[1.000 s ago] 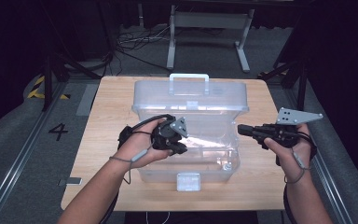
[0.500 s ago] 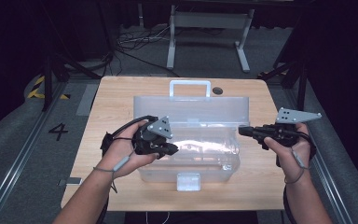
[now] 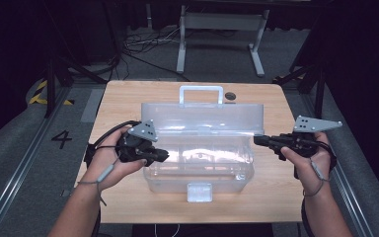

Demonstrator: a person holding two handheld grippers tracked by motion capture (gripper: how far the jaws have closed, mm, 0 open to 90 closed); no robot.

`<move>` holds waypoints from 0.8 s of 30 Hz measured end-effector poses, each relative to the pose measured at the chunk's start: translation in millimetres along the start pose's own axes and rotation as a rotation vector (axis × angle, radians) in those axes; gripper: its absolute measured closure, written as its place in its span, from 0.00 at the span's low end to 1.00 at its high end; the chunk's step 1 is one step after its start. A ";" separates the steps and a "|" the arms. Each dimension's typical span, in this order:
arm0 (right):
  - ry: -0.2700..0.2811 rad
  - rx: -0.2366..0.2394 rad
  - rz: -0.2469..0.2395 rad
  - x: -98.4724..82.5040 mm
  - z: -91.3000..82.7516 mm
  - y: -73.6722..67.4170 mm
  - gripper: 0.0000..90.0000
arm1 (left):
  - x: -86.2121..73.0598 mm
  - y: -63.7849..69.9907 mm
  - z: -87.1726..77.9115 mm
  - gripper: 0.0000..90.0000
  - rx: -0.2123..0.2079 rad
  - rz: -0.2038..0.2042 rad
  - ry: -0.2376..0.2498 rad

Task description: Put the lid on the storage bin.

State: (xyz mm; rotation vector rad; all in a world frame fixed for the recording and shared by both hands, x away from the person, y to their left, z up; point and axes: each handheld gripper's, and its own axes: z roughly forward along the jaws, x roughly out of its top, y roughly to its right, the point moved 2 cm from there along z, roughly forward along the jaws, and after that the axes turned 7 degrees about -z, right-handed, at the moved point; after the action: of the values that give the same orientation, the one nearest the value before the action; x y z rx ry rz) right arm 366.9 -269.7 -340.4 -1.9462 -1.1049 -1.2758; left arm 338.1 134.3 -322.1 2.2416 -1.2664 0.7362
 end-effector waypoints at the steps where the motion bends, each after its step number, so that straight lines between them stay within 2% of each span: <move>1: -0.001 0.000 0.001 -0.2 -0.4 0.0 1.00 | -2.7 -1.9 -1.8 0.95 0.004 -0.011 0.004; 5: -0.006 0.003 0.001 -0.7 -0.7 -0.5 1.00 | -11.1 -8.3 -7.9 0.95 0.020 -0.046 0.020; 9: -0.017 0.002 0.001 -1.0 -1.2 -1.7 1.00 | -20.3 -16.7 -11.5 0.95 0.051 -0.086 0.004; 12: -0.027 -0.001 -0.003 -1.3 -2.0 -2.5 1.00 | -26.4 -22.9 -14.2 0.94 0.051 -0.112 0.011; 14: -0.031 0.000 -0.005 -1.6 -2.0 -2.9 1.00 | -31.3 -28.5 -15.7 0.94 0.070 -0.147 0.021; 20: -0.049 0.001 -0.008 -2.6 -2.3 -4.7 1.00 | -44.3 -45.8 -12.9 0.94 0.085 -0.220 0.041; 23: -0.063 0.004 -0.007 -3.8 -2.7 -6.1 1.00 | -50.4 -55.5 -11.5 0.93 0.124 -0.267 0.034; 24: -0.064 0.006 -0.008 -4.1 -2.7 -6.1 1.00 | -52.1 -58.1 -10.7 0.93 0.123 -0.277 0.038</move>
State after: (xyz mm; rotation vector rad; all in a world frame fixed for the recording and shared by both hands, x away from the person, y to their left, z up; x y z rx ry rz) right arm 359.5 -270.1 -343.1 -1.9925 -1.1478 -1.2207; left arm 363.8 201.0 -355.2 2.4240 -0.8892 0.7628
